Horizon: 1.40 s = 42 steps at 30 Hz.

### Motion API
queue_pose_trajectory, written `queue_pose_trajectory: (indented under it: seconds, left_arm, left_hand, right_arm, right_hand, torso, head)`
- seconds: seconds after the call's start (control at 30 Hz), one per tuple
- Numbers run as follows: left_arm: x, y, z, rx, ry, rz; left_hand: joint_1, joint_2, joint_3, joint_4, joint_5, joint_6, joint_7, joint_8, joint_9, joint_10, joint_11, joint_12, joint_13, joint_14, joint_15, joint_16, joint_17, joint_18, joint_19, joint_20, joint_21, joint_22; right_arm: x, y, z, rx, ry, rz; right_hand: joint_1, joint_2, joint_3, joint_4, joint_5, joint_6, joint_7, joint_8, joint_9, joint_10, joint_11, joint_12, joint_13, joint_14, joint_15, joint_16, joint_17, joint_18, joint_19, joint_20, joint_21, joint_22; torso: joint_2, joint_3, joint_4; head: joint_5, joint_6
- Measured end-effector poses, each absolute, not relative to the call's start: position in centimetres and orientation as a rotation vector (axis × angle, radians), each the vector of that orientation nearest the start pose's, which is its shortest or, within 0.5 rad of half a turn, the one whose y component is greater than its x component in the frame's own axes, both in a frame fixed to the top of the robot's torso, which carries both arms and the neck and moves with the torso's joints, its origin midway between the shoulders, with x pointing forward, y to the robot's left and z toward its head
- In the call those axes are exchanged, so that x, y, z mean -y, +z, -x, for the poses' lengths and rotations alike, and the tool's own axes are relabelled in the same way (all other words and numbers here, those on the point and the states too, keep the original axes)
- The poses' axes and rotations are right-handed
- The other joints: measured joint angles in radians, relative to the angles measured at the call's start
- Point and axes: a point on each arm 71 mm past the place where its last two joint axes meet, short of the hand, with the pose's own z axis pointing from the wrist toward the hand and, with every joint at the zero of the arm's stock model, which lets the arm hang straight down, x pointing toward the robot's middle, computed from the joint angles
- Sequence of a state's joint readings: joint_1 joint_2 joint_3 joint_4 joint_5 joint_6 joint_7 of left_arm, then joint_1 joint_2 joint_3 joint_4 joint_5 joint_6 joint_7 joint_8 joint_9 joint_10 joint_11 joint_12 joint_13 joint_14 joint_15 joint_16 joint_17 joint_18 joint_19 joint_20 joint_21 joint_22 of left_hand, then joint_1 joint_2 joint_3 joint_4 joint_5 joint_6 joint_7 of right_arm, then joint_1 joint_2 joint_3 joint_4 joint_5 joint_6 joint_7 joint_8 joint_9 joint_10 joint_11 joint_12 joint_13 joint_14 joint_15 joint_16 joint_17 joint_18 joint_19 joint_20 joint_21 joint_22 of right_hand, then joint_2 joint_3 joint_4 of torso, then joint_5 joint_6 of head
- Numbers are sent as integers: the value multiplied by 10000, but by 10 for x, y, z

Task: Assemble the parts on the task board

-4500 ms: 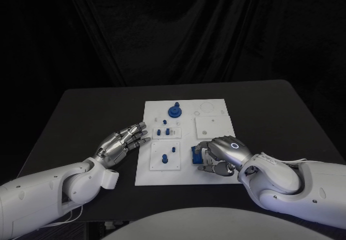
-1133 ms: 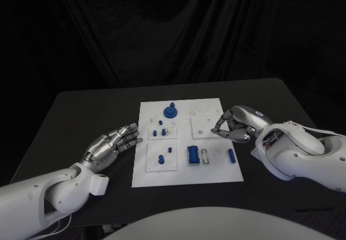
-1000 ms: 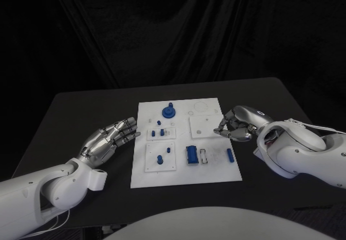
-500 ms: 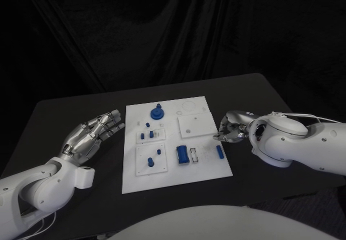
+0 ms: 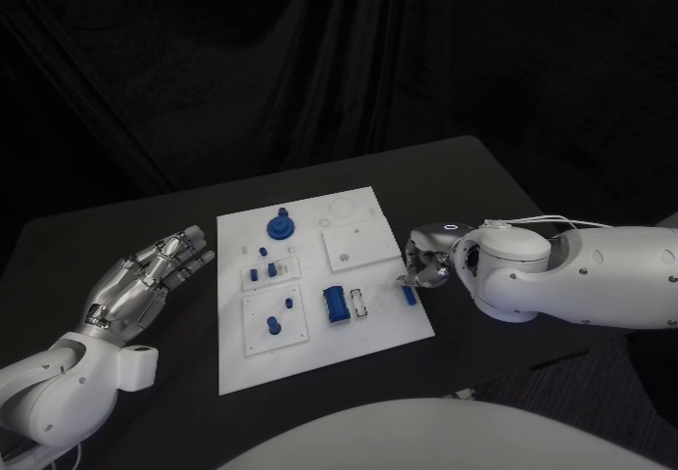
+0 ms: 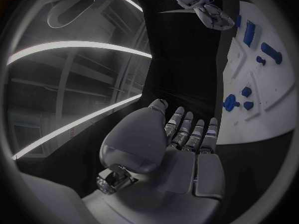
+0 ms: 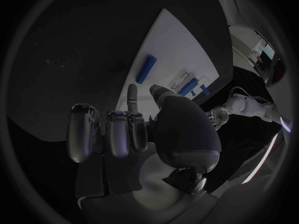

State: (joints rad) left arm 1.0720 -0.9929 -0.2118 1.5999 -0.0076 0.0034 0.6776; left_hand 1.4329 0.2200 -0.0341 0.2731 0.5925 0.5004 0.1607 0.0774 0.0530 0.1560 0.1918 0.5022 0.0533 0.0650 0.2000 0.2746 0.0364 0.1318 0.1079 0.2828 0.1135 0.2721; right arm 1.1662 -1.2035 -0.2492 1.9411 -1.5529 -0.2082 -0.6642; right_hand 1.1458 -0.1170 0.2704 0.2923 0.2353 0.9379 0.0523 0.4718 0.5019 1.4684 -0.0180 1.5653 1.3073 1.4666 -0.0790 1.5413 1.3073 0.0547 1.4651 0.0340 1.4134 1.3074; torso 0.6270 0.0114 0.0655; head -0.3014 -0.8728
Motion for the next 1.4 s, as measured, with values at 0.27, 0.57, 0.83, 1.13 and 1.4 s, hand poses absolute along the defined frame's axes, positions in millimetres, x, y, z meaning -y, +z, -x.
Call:
queue_pose_trajectory:
  seconds: [0.27,0.57,0.83,1.13,1.4]
  left_arm:
    - [-249,-267,-411,-14836,-18193,11326]
    - [-248,-268,-412,-14868,-18295,11313]
    - [-248,-268,-413,-14888,-18365,11318]
    - [-246,-269,-413,-14916,-18456,11315]
    - [-245,-269,-413,-14937,-18518,11312]
  left_hand:
    - [39,-39,15,15,0,-6,-5,0,-1,0,0,0,0,58,58,117,19,-1,36,35,23,100]
    - [40,-39,15,15,0,-74,-2,0,-1,-39,37,0,-1,71,72,194,27,-3,72,71,48,137]
    - [68,-10,44,43,0,-73,-2,0,-1,-39,37,-39,-2,107,108,256,36,-2,72,70,86,155]
    - [118,-37,73,13,0,-73,-2,0,-2,-1,73,-39,-2,166,166,313,36,-1,131,127,137,234]
    - [200,-35,155,-14,0,-145,-2,-40,-3,105,179,41,23,214,215,391,45,-3,254,101,176,326]
  right_arm:
    - [272,-250,-352,-20585,1050,186]
    - [269,-253,-350,-20503,998,532]
    - [268,-254,-349,-20410,873,894]
    - [264,-258,-347,-20493,770,1295]
    - [259,-263,-348,-20619,927,1239]
  right_hand:
    - [-40,-40,0,0,-41,0,0,45,1,0,0,0,3,0,0,0,0,-1,0,0,0,0]
    - [-40,-40,0,0,-39,-71,-1,45,13,0,1,0,7,0,1,-39,0,0,-1,0,-52,-1]
    - [-40,-40,0,0,91,-245,66,12,12,0,1,0,6,0,1,-118,0,-1,0,0,-168,-1]
    - [83,-153,193,-65,715,-340,89,-130,-78,-1,1,0,5,0,2,-159,0,0,0,0,-236,-1]
    - [811,-194,553,-245,1563,-450,122,-246,-114,-1,1,0,4,0,3,-195,1,-1,0,0,-312,-1]
  torso:
    - [-2,4,-3]
    - [-2,7,-4]
    - [-3,7,-3]
    - [-4,7,-2]
    - [-6,7,-2]
  head:
    - [-113,0]
    - [-72,0]
    - [-24,1]
    - [-37,1]
    - [-19,1]
